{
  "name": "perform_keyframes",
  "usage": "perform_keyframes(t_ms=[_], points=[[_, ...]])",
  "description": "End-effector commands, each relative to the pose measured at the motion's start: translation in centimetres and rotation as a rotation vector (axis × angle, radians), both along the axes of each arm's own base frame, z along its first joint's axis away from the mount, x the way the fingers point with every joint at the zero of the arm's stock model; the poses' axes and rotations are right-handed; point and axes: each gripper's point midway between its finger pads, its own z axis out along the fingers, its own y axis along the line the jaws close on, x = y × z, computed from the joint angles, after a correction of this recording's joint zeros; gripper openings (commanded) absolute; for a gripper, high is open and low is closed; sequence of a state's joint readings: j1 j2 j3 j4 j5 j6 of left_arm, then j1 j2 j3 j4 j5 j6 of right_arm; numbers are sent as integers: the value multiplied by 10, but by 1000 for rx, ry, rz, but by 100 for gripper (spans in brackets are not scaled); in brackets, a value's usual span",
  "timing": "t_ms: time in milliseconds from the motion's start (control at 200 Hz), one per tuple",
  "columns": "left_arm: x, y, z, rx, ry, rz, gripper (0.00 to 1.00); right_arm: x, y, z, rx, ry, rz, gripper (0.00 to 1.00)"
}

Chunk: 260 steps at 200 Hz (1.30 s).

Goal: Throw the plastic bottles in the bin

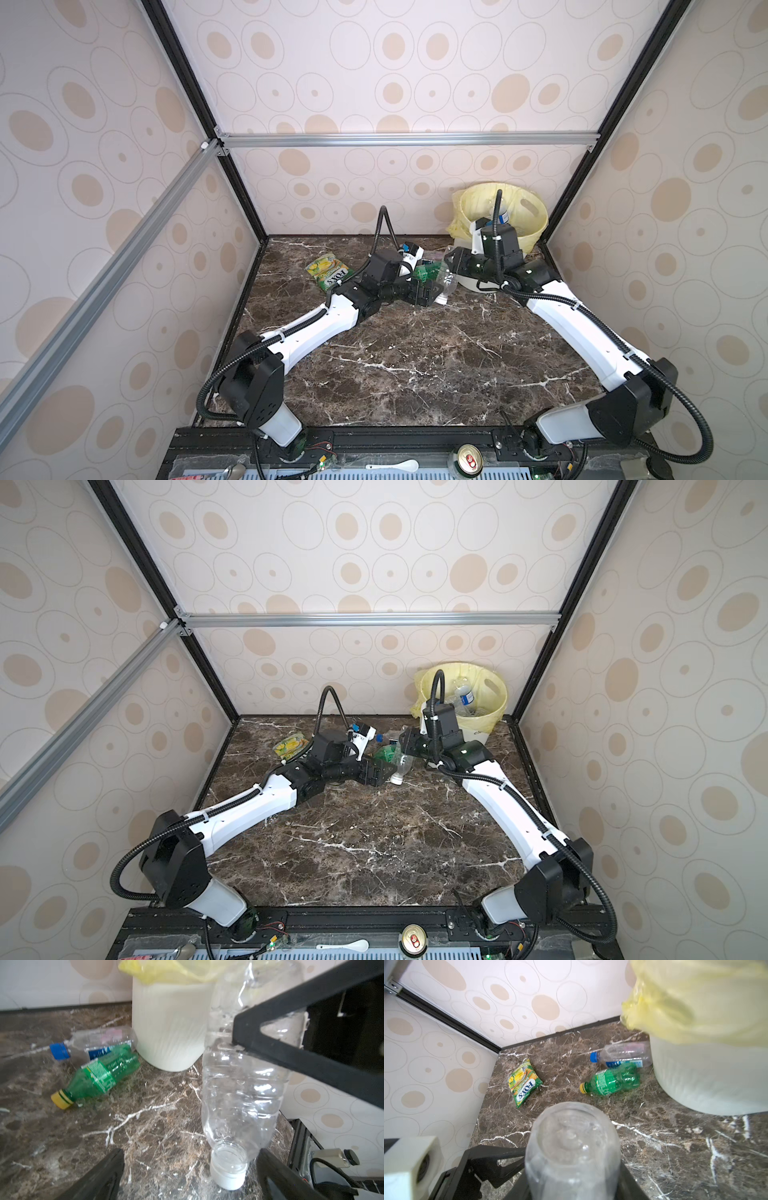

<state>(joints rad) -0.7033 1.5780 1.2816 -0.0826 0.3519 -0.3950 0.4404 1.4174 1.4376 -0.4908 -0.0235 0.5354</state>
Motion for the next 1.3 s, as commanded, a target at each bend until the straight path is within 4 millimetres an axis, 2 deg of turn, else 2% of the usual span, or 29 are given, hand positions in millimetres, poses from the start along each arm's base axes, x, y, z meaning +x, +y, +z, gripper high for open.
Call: perform_keyframes(t_ms=[0, 295, 530, 720, 825, 905, 915, 965, 970, 985, 1020, 1035, 1090, 1145, 1296], points=[[-5, -11, 40, 25, -140, -59, 99, -4, -23, 34, -70, -86, -37, 46], [-6, -44, 91, 32, -303, -125, 99, -2, -50, 108, -133, -248, -91, 46], [-5, -72, 129, 15, -394, -165, 99, -13, -73, 178, -202, -418, -153, 46], [-5, -80, 147, -9, -433, -178, 99, -14, -91, 220, -261, -540, -230, 45], [-3, -78, 145, 6, -443, -169, 99, 10, -100, 223, -282, -537, -269, 44], [-2, -78, 138, 25, -439, -166, 99, 49, -111, 204, -314, -473, -313, 44], [-2, -78, 137, 27, -438, -167, 99, 57, -121, 199, -321, -455, -338, 45], [-2, -78, 132, 33, -430, -167, 99, 84, -139, 180, -315, -367, -377, 55], [-2, -77, 132, 33, -429, -167, 99, 88, -139, 174, -316, -351, -372, 56], [-2, -77, 131, 35, -426, -167, 99, 92, -142, 176, -304, -344, -374, 60], [-2, -76, 128, 38, -420, -165, 99, 104, -145, 166, -297, -304, -364, 69], [-2, -75, 127, 40, -419, -162, 99, 109, -145, 162, -300, -286, -363, 76], [-3, -73, 123, 47, -413, -157, 99, 117, -145, 157, -317, -263, -361, 90], [-4, -70, 118, 55, -410, -150, 99, 119, -143, 155, -310, -251, -350, 99], [-7, -66, 109, 54, -392, -148, 99, 111, -139, 152, -274, -252, -335, 100]])
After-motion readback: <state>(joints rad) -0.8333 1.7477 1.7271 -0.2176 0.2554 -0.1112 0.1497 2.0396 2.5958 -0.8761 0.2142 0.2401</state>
